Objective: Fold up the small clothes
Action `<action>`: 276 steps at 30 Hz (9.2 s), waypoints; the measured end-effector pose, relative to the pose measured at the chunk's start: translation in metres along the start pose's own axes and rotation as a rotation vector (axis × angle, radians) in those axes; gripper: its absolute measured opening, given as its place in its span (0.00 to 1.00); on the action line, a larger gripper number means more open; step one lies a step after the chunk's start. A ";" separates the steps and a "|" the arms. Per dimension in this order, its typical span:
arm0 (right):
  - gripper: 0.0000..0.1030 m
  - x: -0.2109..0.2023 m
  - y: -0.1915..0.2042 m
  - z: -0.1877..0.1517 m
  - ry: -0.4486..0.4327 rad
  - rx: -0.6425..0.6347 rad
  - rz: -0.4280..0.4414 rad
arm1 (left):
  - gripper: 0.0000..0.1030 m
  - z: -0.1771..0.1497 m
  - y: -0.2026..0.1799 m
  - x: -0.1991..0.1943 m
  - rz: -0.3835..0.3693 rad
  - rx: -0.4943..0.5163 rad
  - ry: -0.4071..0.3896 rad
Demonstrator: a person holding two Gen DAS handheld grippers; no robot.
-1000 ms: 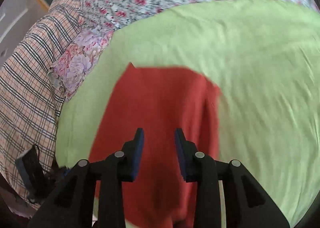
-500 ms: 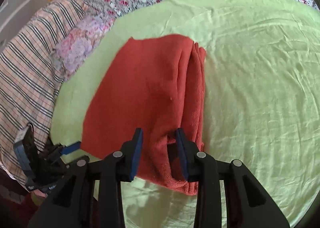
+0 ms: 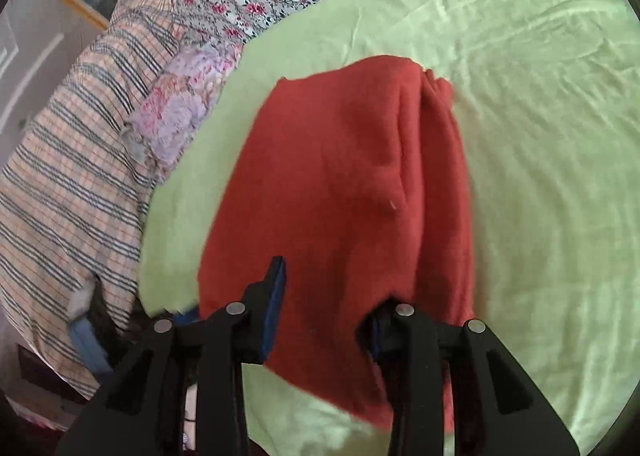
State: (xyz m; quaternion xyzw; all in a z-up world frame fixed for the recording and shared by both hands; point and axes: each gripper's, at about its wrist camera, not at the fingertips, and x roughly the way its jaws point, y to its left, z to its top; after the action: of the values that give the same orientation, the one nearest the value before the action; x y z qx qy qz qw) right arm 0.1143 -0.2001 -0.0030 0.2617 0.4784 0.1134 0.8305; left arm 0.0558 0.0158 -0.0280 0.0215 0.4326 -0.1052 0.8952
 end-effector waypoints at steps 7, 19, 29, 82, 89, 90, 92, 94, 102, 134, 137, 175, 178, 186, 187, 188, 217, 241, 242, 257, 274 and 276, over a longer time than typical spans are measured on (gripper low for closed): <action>0.03 -0.034 0.029 0.010 -0.170 -0.044 0.161 | 0.14 -0.005 0.003 -0.006 -0.004 -0.014 -0.021; 0.05 -0.021 -0.041 -0.034 -0.088 0.047 0.016 | 0.13 -0.006 0.009 -0.008 -0.038 -0.012 -0.004; 0.03 -0.035 -0.024 -0.027 -0.081 -0.081 -0.060 | 0.15 -0.006 0.008 -0.007 -0.064 -0.019 0.028; 0.10 0.019 -0.099 0.045 -0.066 0.081 -0.087 | 0.62 0.061 0.006 0.040 -0.168 -0.072 0.139; 0.15 0.012 -0.089 0.043 -0.082 0.061 -0.133 | 0.62 0.066 0.008 0.030 -0.144 -0.087 0.115; 0.17 0.007 -0.086 0.043 -0.094 0.065 -0.143 | 0.61 0.068 0.006 0.024 -0.123 -0.083 0.095; 0.18 -0.011 -0.071 0.038 -0.139 0.038 -0.197 | 0.59 0.074 0.005 0.008 -0.100 -0.078 0.035; 0.18 -0.035 -0.051 0.028 -0.185 -0.013 -0.186 | 0.59 0.079 0.004 -0.004 -0.121 -0.076 -0.014; 0.18 -0.024 -0.030 -0.006 -0.069 -0.096 -0.139 | 0.48 0.070 -0.016 0.006 -0.222 -0.017 0.011; 0.25 -0.040 -0.030 0.018 -0.163 -0.140 -0.189 | 0.53 0.110 0.025 0.037 -0.120 -0.099 0.018; 0.26 -0.024 -0.033 0.048 -0.159 -0.127 -0.150 | 0.55 0.135 0.029 0.061 -0.109 -0.120 0.036; 0.35 -0.066 0.027 -0.104 -0.121 -0.118 -0.164 | 0.65 -0.012 0.012 -0.025 -0.023 -0.104 0.070; 0.41 -0.067 0.027 -0.115 -0.122 -0.114 -0.173 | 0.70 -0.021 0.009 -0.033 -0.008 -0.099 0.056; 0.55 -0.060 0.039 -0.136 -0.097 -0.144 -0.186 | 0.78 -0.039 0.003 -0.052 0.013 -0.050 0.047; 0.59 -0.063 0.041 -0.139 -0.099 -0.147 -0.188 | 0.78 -0.042 0.002 -0.056 0.024 -0.044 0.046; 0.62 -0.064 0.042 -0.142 -0.098 -0.150 -0.191 | 0.80 -0.043 0.002 -0.059 0.029 -0.036 0.045; 0.89 -0.045 0.051 -0.135 -0.034 -0.244 -0.304 | 0.90 -0.020 -0.007 -0.049 0.183 0.138 0.046; 0.99 -0.036 0.060 -0.079 -0.006 -0.319 -0.336 | 0.94 0.031 -0.012 -0.035 0.215 0.165 0.039; 0.99 -0.035 0.060 -0.078 -0.006 -0.315 -0.331 | 0.94 0.032 -0.012 -0.034 0.215 0.167 0.039; 0.99 -0.031 0.058 -0.061 -0.012 -0.281 -0.314 | 0.94 0.043 -0.002 -0.024 0.203 0.153 0.054; 0.99 -0.028 0.060 -0.059 -0.013 -0.275 -0.312 | 0.94 0.050 -0.003 -0.022 0.173 0.165 0.044; 0.99 -0.028 0.060 -0.058 -0.013 -0.275 -0.312 | 0.94 0.050 -0.002 -0.021 0.165 0.166 0.047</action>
State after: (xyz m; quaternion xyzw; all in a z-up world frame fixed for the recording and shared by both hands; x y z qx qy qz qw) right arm 0.0538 -0.1430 0.0267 0.0692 0.4878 0.0460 0.8690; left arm 0.0814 0.0111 0.0202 0.1334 0.4398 -0.0659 0.8857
